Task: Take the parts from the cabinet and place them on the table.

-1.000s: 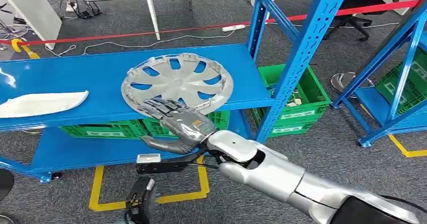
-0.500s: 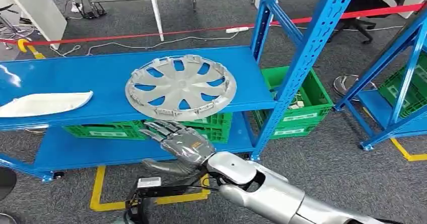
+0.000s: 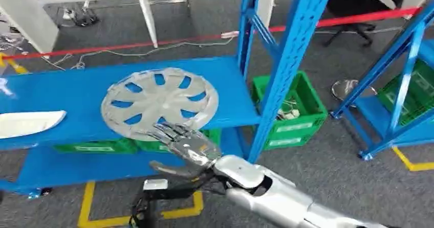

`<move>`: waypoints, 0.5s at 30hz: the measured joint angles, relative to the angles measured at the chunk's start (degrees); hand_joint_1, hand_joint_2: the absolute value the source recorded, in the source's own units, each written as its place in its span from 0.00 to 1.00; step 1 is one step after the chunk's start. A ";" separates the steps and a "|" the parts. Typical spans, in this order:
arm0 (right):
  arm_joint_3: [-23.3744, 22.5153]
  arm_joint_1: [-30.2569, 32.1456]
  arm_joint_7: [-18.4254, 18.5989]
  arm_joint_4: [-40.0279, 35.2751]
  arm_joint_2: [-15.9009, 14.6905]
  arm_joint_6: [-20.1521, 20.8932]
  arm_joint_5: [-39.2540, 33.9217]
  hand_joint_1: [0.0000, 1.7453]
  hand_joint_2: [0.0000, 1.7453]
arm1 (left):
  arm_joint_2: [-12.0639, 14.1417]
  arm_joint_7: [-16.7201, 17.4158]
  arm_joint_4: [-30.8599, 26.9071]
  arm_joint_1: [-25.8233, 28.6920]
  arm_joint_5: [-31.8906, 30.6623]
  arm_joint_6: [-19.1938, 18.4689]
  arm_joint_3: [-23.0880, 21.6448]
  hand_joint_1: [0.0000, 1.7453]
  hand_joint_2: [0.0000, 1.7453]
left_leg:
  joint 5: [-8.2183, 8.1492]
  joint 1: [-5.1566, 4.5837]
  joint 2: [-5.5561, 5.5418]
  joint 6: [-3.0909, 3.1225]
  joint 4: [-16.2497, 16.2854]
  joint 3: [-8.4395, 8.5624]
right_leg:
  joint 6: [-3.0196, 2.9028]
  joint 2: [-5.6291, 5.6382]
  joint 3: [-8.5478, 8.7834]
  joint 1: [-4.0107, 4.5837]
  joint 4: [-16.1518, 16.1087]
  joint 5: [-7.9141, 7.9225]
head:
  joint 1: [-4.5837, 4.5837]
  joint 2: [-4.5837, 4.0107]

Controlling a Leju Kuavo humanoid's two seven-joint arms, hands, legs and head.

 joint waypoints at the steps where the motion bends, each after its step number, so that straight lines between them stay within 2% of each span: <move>1: 0.00 0.17 0.00 0.00 0.02 0.15 0.02 0.00 0.00 | 0.15 -0.02 0.00 0.14 0.00 0.04 0.00 0.00 0.00 | -2.90 -0.52 -0.03 0.21 3.38 -2.83 | -0.09 -0.03 0.68 0.08 -0.34 -0.09 | -0.48 0.00; 2: 0.00 0.27 0.00 0.00 0.04 0.17 0.02 0.00 0.00 | 0.20 -0.09 0.00 0.43 -0.15 0.26 0.00 0.00 0.00 | -6.56 -0.97 -0.02 0.45 5.33 -5.12 | -0.25 0.15 1.32 0.10 -0.60 -0.49 | -0.39 0.00; 3: 0.00 0.30 0.00 0.00 0.07 0.24 0.02 0.00 0.00 | 0.35 -0.40 0.02 0.65 -0.37 0.68 -0.02 0.00 0.00 | -9.31 -1.16 -0.02 0.76 5.27 -6.47 | 0.01 0.50 2.00 0.08 -0.82 -0.97 | -0.42 0.00; 4: 0.00 0.30 0.00 0.00 0.07 0.24 0.02 0.00 0.00 | 0.44 -0.53 0.02 0.65 -0.44 0.87 -0.02 0.00 0.00 | -10.00 -1.15 0.00 0.96 3.96 -6.90 | 0.54 0.76 2.64 -0.07 -0.81 -1.57 | -0.41 0.00; 5: 0.00 0.33 0.00 0.00 0.07 0.26 0.02 0.00 0.00 | 0.63 -0.79 0.00 0.60 -0.52 1.01 -0.02 0.00 0.00 | -8.47 -1.05 0.05 0.86 1.18 -6.55 | 0.97 0.96 3.34 -0.39 -0.64 -2.29 | -0.43 0.00; 6: 0.00 0.40 0.00 0.00 0.07 0.35 0.02 0.00 0.00 | 0.70 -0.92 0.00 0.58 -0.57 1.05 -0.02 0.00 0.00 | -4.63 -0.87 0.18 0.35 -2.56 -5.63 | 1.43 1.05 4.00 -0.80 -0.48 -3.06 | -0.48 0.00; 7: 0.00 0.43 0.00 0.00 0.04 0.39 0.00 0.00 0.00 | 0.70 -0.98 0.00 0.64 -0.61 1.07 -0.02 0.00 0.00 | 0.81 -0.25 0.45 -0.57 -6.74 -4.44 | 2.21 1.11 3.83 -0.67 -0.24 -3.92 | -0.72 0.00; 8: 0.00 0.32 0.00 0.00 0.04 0.44 0.00 0.00 0.00 | 0.46 -1.03 0.00 0.46 -0.63 1.07 0.00 0.00 0.00 | 2.12 0.75 1.32 -0.58 -12.14 -3.84 | 2.99 1.44 4.50 -0.21 1.50 -5.61 | -2.21 0.00; 9: -0.13 0.22 0.11 -0.04 0.00 0.50 0.00 0.00 0.00 | 0.22 -1.03 0.00 0.34 -0.59 1.09 0.00 0.00 0.00 | 2.65 0.78 2.26 -0.53 -9.98 -3.92 | 3.14 1.15 3.95 0.16 1.36 -7.02 | -2.38 0.00; 10: -0.24 0.21 0.00 -0.18 0.00 0.48 0.00 0.00 0.00 | 0.03 -1.16 -0.09 0.23 -0.70 1.09 0.02 0.00 0.00 | 2.69 0.77 1.65 -0.36 -9.30 -4.19 | 3.42 0.68 4.57 0.10 1.38 -7.81 | -0.85 0.00; 11: -0.26 0.07 0.00 -0.31 0.04 0.46 0.00 0.00 0.00 | -0.20 -1.16 -0.11 0.20 -0.74 1.03 0.02 0.00 0.00 | 2.64 0.93 1.52 -0.27 -8.44 -4.63 | 3.59 0.48 5.68 -0.01 1.50 -8.31 | -0.50 0.02; 12: -0.26 -0.11 0.00 -0.37 0.07 0.48 0.00 0.00 0.00 | -0.22 -1.16 -0.11 0.18 -0.79 1.03 0.02 0.00 0.00 | 2.86 0.94 1.10 -0.33 -7.34 -4.95 | 4.19 0.42 5.74 -0.25 1.78 -8.78 | -0.65 0.02; 13: -0.26 -0.13 0.00 -0.44 0.09 0.52 0.00 0.00 0.00 | -0.20 -1.14 -0.11 0.21 -0.85 1.05 0.02 0.00 0.00 | 3.70 0.57 1.08 0.72 -6.99 -5.04 | 4.09 0.01 5.23 -0.39 3.58 -10.37 | 0.25 0.02; 14: -0.26 -0.09 -0.02 -0.46 0.09 0.52 0.00 0.00 0.00 | -0.20 -1.11 -0.11 0.31 -0.87 1.11 0.02 0.00 0.00 | 3.76 0.07 1.00 0.95 -6.98 -4.98 | 3.78 -0.16 3.07 -0.53 7.90 -12.81 | 0.94 0.02; 15: -0.26 -0.15 -0.07 -0.46 0.07 0.54 -0.02 0.00 0.00 | -0.11 -1.16 -0.09 0.29 -0.94 1.46 0.02 0.00 0.00 | 3.89 -0.51 0.93 0.84 -7.12 -5.07 | 3.53 -0.30 -0.02 -0.32 13.28 -15.22 | 1.07 0.02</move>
